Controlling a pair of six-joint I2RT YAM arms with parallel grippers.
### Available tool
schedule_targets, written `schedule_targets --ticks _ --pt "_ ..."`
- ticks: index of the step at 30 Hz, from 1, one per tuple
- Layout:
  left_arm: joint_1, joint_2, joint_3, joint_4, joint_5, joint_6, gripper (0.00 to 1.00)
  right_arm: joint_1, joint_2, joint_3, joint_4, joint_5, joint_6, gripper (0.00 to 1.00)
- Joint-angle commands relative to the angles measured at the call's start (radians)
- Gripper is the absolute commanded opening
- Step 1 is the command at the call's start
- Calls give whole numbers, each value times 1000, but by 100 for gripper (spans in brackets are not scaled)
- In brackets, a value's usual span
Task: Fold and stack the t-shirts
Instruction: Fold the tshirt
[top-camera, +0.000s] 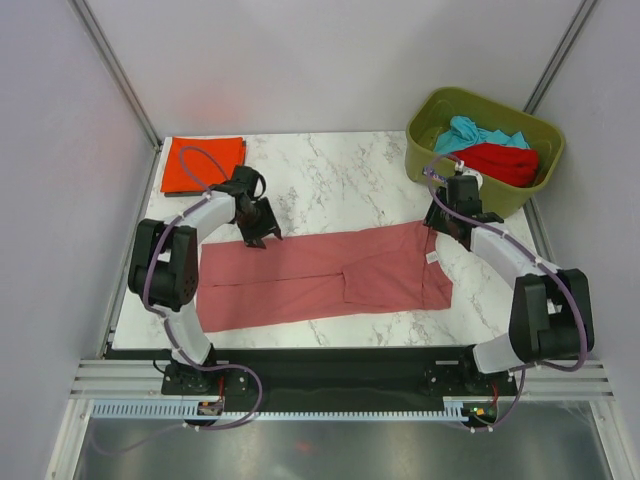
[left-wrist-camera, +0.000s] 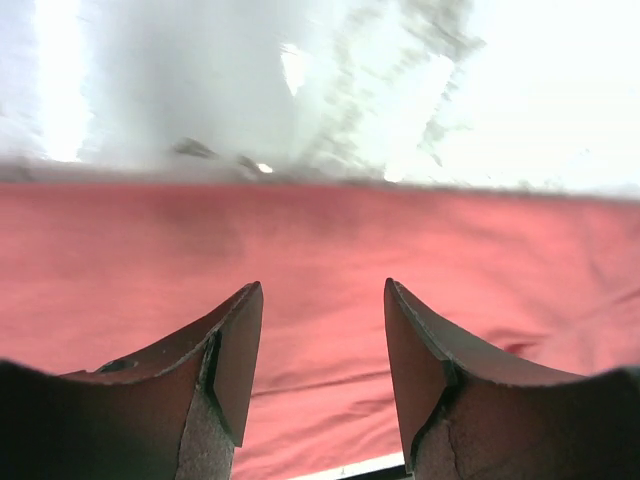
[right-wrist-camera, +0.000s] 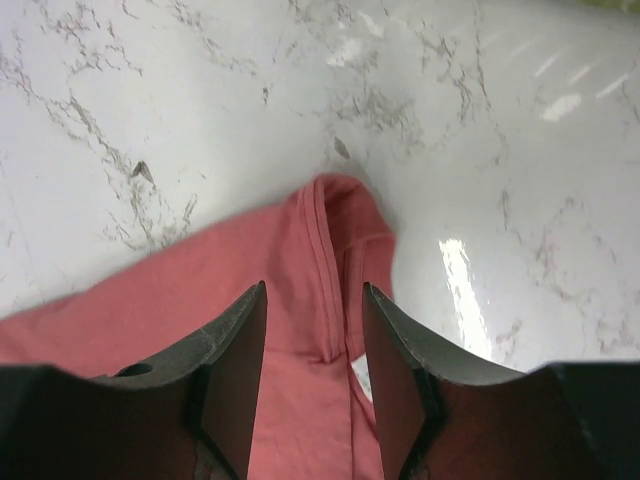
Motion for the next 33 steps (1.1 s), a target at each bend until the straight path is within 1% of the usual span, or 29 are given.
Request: schedule_targets --ticks 1,4,5,8,10,13,17,20,23,24,26,27,28,29,31,32,33 --pt "28 37 15 -18 1 34 60 -32 58 81 80 -123 -75 50" --pt "60 63 21 -19 -2 34 60 -64 104 92 111 -146 -92 51" --pt "77 69 15 -21 -5 30 60 -75 115 100 123 -175 -104 51" --pt "101 94 8 -19 -6 25 60 -93 155 112 129 -184 -121 49" --pt "105 101 6 -21 -38 24 60 -103 175 102 138 -198 -125 46" --pt "112 108 -2 -21 -42 19 60 -106 201 74 186 -254 -122 44" --pt "112 114 -5 -21 -48 19 60 -107 234 48 242 -293 -119 44" --pt "111 115 -6 -21 -55 19 59 -106 265 37 249 -290 -128 43" --pt "112 117 -17 -21 -81 16 60 -107 277 17 236 -218 -136 35" --pt "114 117 -20 -21 -85 13 59 -107 277 10 236 -197 -132 26" --pt "118 118 -28 -22 -101 10 59 -107 279 -3 235 -155 -121 15" --pt "118 120 -31 -24 -103 10 59 -107 285 -13 238 -155 -115 6" --pt "120 120 -34 -27 -120 8 58 -107 288 -10 247 -137 -106 2" --pt "118 112 -40 -31 -135 1 58 -110 290 -9 243 -138 -98 0" --pt "118 95 -54 -30 -170 -5 59 -112 281 -13 244 -111 -89 0" --pt "118 91 -52 -30 -172 -2 60 -110 277 -12 243 -111 -84 2" --pt "120 92 -49 -31 -170 2 60 -110 276 -6 243 -130 -79 16"
